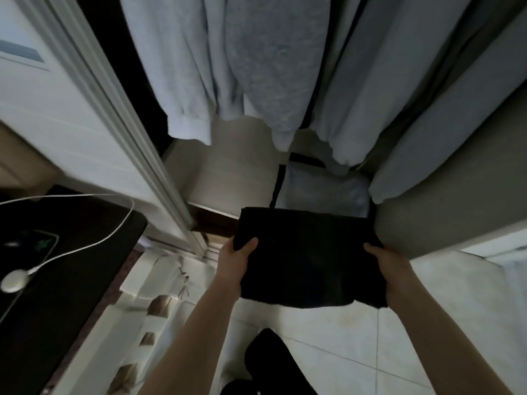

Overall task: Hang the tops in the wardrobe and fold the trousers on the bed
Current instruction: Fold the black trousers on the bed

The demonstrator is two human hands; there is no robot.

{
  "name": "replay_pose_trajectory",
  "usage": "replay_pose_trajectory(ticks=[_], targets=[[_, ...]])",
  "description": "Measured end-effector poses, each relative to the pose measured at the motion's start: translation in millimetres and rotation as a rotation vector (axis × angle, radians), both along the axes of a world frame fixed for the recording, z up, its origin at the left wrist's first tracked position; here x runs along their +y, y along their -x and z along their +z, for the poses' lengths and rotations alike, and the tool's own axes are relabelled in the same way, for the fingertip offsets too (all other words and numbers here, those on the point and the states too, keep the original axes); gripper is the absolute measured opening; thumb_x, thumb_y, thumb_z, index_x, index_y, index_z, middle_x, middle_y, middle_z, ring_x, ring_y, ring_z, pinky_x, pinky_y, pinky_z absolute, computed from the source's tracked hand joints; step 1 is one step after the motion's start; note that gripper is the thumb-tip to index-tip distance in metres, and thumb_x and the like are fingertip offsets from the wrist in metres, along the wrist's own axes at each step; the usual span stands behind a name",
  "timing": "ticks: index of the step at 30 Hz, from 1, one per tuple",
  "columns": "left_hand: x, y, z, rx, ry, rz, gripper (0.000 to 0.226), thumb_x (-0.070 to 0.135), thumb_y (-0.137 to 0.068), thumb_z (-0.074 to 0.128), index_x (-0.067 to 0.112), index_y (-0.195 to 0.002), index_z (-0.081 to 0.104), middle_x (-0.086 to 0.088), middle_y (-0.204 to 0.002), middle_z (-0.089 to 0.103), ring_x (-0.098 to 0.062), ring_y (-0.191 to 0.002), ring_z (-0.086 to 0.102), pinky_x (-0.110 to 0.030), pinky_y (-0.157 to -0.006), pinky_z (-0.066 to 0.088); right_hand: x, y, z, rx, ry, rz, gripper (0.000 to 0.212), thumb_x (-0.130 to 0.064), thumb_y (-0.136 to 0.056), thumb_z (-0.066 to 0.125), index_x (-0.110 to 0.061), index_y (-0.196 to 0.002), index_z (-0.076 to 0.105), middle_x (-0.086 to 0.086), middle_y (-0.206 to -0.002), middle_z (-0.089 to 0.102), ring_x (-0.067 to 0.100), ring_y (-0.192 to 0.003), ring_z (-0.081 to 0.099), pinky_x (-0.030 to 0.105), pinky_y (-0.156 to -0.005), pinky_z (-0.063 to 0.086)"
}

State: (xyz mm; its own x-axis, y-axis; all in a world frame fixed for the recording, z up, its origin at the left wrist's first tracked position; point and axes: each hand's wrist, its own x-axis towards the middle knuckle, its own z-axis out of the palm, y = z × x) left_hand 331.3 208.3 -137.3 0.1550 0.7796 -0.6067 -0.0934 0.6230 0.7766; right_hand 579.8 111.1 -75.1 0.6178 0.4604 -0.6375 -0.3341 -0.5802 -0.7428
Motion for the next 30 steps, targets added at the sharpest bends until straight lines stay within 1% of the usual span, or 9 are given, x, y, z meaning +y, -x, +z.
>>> replay_pose_trajectory(ticks=[4, 9, 14, 16, 19, 21, 25, 27, 30], targets=[[72, -64, 4, -0.026, -0.033, -0.030, 0.029, 0.022, -0.086, 0.072, 0.015, -0.113, 0.064, -0.011, -0.107, 0.071, -0.029, -0.094, 0.069, -0.040, -0.083, 0.057, 69, -43, 15, -0.067, -0.021, -0.045, 0.044, -0.024, -0.090, 0.061, -0.008, -0.131, 0.054, 0.014, -0.125, 0.058, 0.034, -0.108, 0.058, 0.049, -0.097, 0.047], [149, -128, -7, 0.029, -0.252, -0.110, 0.050, 0.029, -0.084, 0.074, 0.017, -0.130, 0.055, -0.004, -0.119, 0.067, -0.020, -0.103, 0.067, -0.031, -0.086, 0.054, 116, -90, 2, -0.563, 0.007, -0.052, 0.036, -0.012, -0.092, 0.056, 0.004, -0.124, 0.056, 0.019, -0.123, 0.060, 0.030, -0.113, 0.058, 0.030, -0.081, 0.043], [164, -151, -66, 0.318, -0.307, -0.516, 0.103, 0.008, -0.087, 0.069, 0.014, -0.153, -0.010, -0.014, -0.153, 0.033, -0.027, -0.139, 0.035, -0.033, -0.110, 0.032, 121, -83, -49, -0.973, 0.404, 0.465, 0.059, -0.006, -0.089, 0.055, 0.010, -0.139, 0.029, 0.026, -0.141, 0.038, 0.036, -0.129, 0.040, 0.038, -0.107, 0.031], [162, -149, -81, 0.377, -0.395, -0.543, 0.106, 0.005, -0.083, 0.071, 0.014, -0.154, -0.007, -0.014, -0.156, 0.027, -0.028, -0.143, 0.029, -0.041, -0.117, 0.028, 116, -70, -65, -1.157, 0.520, 0.687, 0.070, -0.010, -0.088, 0.053, 0.007, -0.145, 0.017, 0.023, -0.148, 0.028, 0.036, -0.135, 0.030, 0.039, -0.112, 0.023], [158, -140, -85, 0.418, -0.538, -0.506, 0.105, 0.006, -0.078, 0.073, 0.022, -0.154, 0.003, -0.010, -0.155, 0.015, -0.019, -0.138, 0.027, -0.031, -0.112, 0.026, 107, -59, -81, -1.346, 0.530, 0.800, 0.076, -0.012, -0.087, 0.050, 0.000, -0.150, 0.011, 0.020, -0.156, 0.015, 0.039, -0.142, 0.017, 0.046, -0.116, 0.013], [152, -132, -87, 0.461, -0.605, -0.605, 0.112, 0.012, -0.073, 0.078, 0.030, -0.154, 0.002, -0.005, -0.157, 0.001, -0.015, -0.136, 0.021, -0.032, -0.107, 0.030, 105, -54, -90, -1.415, 0.502, 0.868, 0.075, -0.010, -0.088, 0.048, -0.009, -0.153, 0.009, 0.016, -0.159, 0.008, 0.039, -0.144, 0.011, 0.051, -0.116, 0.011], [137, -122, -90, 0.688, -0.772, -0.909, 0.122, 0.020, -0.066, 0.085, 0.041, -0.153, 0.003, -0.004, -0.155, -0.025, -0.042, -0.142, 0.017, -0.049, -0.111, 0.038, 106, -59, -103, -1.346, 0.545, 0.980, 0.088, -0.013, -0.089, 0.056, -0.031, -0.153, -0.001, 0.004, -0.161, -0.006, 0.032, -0.147, 0.001, 0.052, -0.116, 0.010], [131, -123, -90, 0.821, -0.866, -0.897, 0.109, 0.019, -0.075, 0.079, 0.038, -0.154, 0.006, -0.013, -0.157, -0.022, -0.045, -0.138, 0.028, -0.050, -0.105, 0.044, 111, -68, -103, -1.326, 0.575, 0.976, 0.094, -0.016, -0.088, 0.061, -0.036, -0.152, -0.005, 0.001, -0.161, -0.009, 0.031, -0.147, -0.001, 0.050, -0.116, 0.016], [130, -127, -87, 0.962, -0.998, -0.823, 0.094, 0.015, -0.082, 0.073, 0.030, -0.155, 0.014, -0.022, -0.159, -0.008, -0.042, -0.130, 0.041, -0.046, -0.092, 0.053, 128, -72, -96, -1.236, 0.459, 0.916, 0.072, -0.015, -0.096, 0.050, -0.029, -0.153, 0.009, 0.003, -0.161, 0.007, 0.028, -0.147, 0.010, 0.050, -0.116, 0.019]])
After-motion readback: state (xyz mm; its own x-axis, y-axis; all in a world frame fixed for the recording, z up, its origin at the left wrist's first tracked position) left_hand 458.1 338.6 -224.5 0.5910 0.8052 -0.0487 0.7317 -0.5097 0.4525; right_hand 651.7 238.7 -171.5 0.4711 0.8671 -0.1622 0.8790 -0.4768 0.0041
